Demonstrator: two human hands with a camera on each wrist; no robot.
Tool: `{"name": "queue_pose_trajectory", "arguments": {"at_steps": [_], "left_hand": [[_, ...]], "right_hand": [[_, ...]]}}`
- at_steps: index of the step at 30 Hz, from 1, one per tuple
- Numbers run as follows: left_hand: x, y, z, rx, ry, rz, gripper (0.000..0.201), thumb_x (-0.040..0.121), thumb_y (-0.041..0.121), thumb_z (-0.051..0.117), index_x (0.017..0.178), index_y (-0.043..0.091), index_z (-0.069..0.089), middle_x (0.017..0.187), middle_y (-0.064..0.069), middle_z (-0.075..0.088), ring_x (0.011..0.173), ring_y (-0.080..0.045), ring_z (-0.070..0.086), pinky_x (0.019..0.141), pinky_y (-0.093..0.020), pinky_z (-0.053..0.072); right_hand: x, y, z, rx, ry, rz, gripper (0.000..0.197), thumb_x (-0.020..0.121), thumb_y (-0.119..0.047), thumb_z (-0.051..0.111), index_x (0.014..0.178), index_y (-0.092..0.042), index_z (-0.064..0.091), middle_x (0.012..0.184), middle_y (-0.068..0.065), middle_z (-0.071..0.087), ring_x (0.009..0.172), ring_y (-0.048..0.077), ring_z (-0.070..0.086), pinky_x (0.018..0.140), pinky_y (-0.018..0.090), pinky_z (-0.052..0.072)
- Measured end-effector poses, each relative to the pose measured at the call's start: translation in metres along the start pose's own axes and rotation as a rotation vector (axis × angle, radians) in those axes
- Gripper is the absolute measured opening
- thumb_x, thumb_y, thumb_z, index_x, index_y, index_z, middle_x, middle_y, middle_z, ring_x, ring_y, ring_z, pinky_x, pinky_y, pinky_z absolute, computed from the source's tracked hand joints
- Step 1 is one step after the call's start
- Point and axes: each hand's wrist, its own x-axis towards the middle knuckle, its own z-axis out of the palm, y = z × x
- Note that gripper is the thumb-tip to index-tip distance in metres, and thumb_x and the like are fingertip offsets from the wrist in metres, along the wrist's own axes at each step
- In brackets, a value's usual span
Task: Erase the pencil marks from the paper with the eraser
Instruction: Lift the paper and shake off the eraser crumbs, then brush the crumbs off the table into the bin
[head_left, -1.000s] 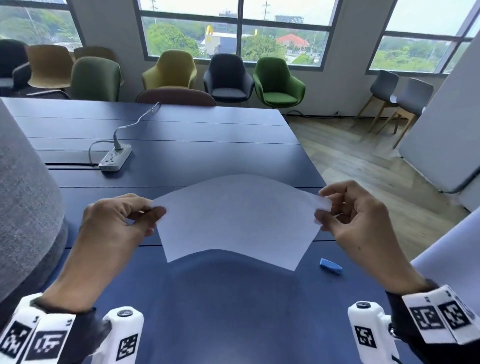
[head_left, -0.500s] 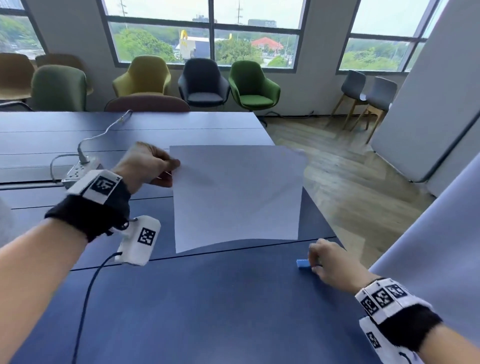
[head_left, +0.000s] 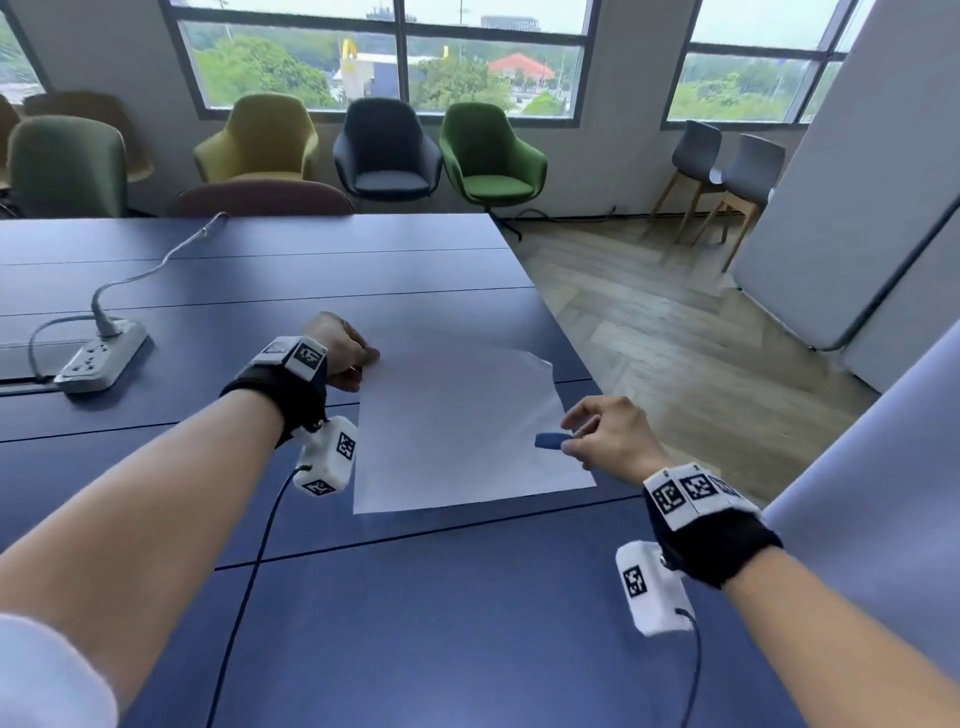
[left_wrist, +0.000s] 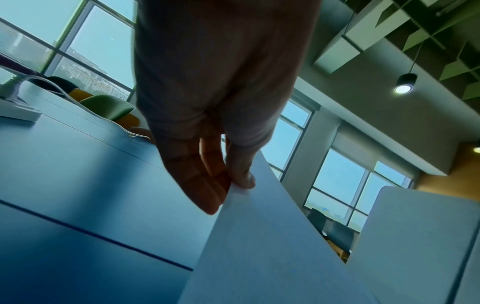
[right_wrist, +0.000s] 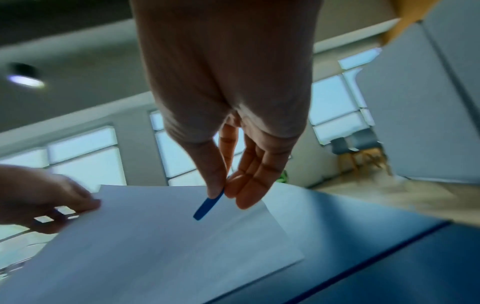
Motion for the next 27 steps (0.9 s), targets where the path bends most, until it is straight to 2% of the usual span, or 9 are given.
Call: {"name": "queue_pose_trajectory", "arguments": {"at_steps": [3,9,11,14,17,19,23,25,27], "left_hand": [[0.012,-0.003,0.011,0.052,-0.001,-0.024,0.018,0.087,0.002,0.07,0.072,-0.001,0.06,0.058,-0.014,0.055,0.027,-0.014,0.05,0.038,-0.031,0.054],[0.025,-0.015,0.019,0.15,0.036,-0.048,0.017,0.086,0.004,0.071,0.074,-0.004,0.064,0.055,-0.015,0.059,0.035,-0.019,0.055,0.038,-0.033,0.053],[0.022,-0.018,0.016,0.169,0.026,-0.044,0.018,0.089,0.011,0.07,0.081,-0.003,0.062,0.068,-0.018,0.058,0.046,-0.022,0.052,0.044,-0.031,0.052],[0.005,-0.027,0.0,0.354,0.025,0.015,0.035,0.09,0.026,0.069,0.087,-0.008,0.065,0.076,-0.022,0.064,0.057,-0.03,0.061,0.063,-0.041,0.06],[-0.029,-0.051,-0.025,0.458,-0.086,0.109,0.04,0.089,0.04,0.067,0.101,0.002,0.07,0.088,-0.013,0.07,0.077,-0.033,0.069,0.074,-0.042,0.06],[-0.065,-0.077,-0.044,0.507,-0.185,0.128,0.052,0.087,0.05,0.065,0.121,0.011,0.065,0.103,-0.004,0.069,0.093,-0.024,0.067,0.086,-0.035,0.055],[-0.159,-0.136,-0.072,0.509,-0.283,0.048,0.108,0.068,0.088,0.044,0.15,0.018,0.033,0.143,0.003,0.047,0.127,-0.009,0.048,0.101,-0.022,0.037],[-0.21,-0.173,-0.081,0.549,-0.308,-0.031,0.103,0.075,0.081,0.03,0.156,0.019,0.012,0.16,0.008,0.018,0.145,-0.005,0.019,0.116,-0.023,0.019],[-0.259,-0.212,-0.081,0.655,-0.307,-0.129,0.107,0.071,0.082,0.012,0.155,0.019,-0.009,0.161,0.009,-0.014,0.145,-0.002,-0.014,0.119,-0.027,-0.002]], "right_hand": [[0.027,0.011,0.017,0.015,-0.031,0.16,0.011,0.069,-0.002,0.073,0.077,-0.009,0.07,0.078,0.013,0.068,0.049,0.02,0.061,0.055,0.03,0.058],[0.043,0.028,0.031,-0.217,-0.057,0.101,0.014,0.072,-0.012,0.073,0.085,-0.011,0.074,0.089,0.003,0.064,0.082,0.014,0.057,0.072,0.016,0.039],[0.042,0.031,0.03,-0.236,-0.039,0.097,0.02,0.073,-0.018,0.074,0.092,-0.01,0.072,0.098,0.005,0.065,0.091,0.019,0.061,0.077,0.018,0.041],[0.029,0.031,0.024,-0.261,-0.065,0.075,0.031,0.077,-0.03,0.072,0.101,-0.012,0.067,0.103,0.006,0.067,0.099,0.022,0.062,0.087,0.026,0.046],[-0.006,0.019,0.011,-0.213,-0.113,0.034,0.025,0.081,-0.032,0.069,0.1,-0.016,0.065,0.089,0.001,0.067,0.085,0.019,0.064,0.074,0.028,0.051],[-0.044,0.008,0.005,-0.157,-0.131,-0.016,0.016,0.082,-0.032,0.068,0.094,-0.022,0.065,0.08,-0.005,0.067,0.072,0.007,0.063,0.06,0.017,0.046],[-0.13,-0.003,0.01,-0.001,-0.125,-0.119,0.007,0.079,-0.028,0.073,0.078,-0.031,0.067,0.066,-0.014,0.068,0.07,-0.005,0.061,0.063,0.006,0.043],[-0.164,-0.002,0.024,0.1,-0.101,-0.14,0.014,0.076,-0.022,0.078,0.072,-0.033,0.069,0.064,-0.021,0.067,0.071,-0.006,0.062,0.066,0.002,0.041],[-0.192,0.002,0.042,0.158,0.019,-0.175,0.022,0.072,-0.022,0.082,0.064,-0.036,0.067,0.065,-0.024,0.067,0.072,-0.01,0.062,0.066,-0.003,0.039]]}}
